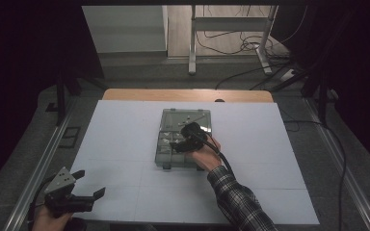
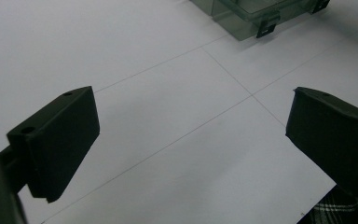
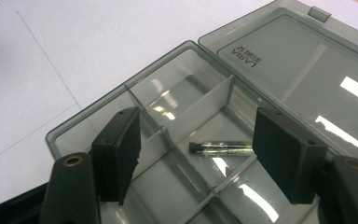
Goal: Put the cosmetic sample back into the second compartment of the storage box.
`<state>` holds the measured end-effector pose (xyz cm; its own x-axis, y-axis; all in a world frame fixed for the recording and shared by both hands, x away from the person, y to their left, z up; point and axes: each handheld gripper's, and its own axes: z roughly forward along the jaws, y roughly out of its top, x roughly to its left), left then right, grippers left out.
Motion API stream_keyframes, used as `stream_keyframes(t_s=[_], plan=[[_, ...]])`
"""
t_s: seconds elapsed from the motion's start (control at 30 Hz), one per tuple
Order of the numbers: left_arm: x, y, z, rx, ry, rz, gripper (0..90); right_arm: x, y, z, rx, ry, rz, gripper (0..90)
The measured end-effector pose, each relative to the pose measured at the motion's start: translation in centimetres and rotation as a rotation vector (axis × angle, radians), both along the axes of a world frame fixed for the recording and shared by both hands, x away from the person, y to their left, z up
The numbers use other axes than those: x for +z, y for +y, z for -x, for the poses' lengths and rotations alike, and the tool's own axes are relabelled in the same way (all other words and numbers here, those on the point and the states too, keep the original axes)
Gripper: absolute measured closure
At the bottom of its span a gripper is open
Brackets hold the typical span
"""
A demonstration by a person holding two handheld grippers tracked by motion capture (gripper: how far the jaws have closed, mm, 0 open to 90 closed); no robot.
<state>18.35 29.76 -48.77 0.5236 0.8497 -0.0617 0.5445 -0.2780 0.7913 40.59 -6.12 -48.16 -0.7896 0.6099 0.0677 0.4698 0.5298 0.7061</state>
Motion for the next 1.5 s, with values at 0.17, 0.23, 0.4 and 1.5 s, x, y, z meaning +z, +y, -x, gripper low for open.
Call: stream_keyframes(t_s=[0.17, 0.23, 0.4, 1.5], plan=[[0.0, 0.0, 0.0, -0.001, 0.001, -0.003, 3.3, 0.1, -0.3, 0.5, 0.013, 0.006, 0.011, 28.5], [0.0, 0.0, 0.0, -0.001, 0.001, -0.004, 3.3, 0.1, -0.5, 0.8, 0.011, -0.008, 0.025, 26.5], [0.0, 0.0, 0.0, -0.002, 0.001, -0.004, 3.3, 0.0, -0.8, 1.1, 0.012, -0.013, 0.035, 23.7], [0.0, -0.1, 0.0, -0.007, -0.002, -0.006, 3.4, 0.8, -3.2, 3.0, 0.025, 0.045, 0.021, 4.4]])
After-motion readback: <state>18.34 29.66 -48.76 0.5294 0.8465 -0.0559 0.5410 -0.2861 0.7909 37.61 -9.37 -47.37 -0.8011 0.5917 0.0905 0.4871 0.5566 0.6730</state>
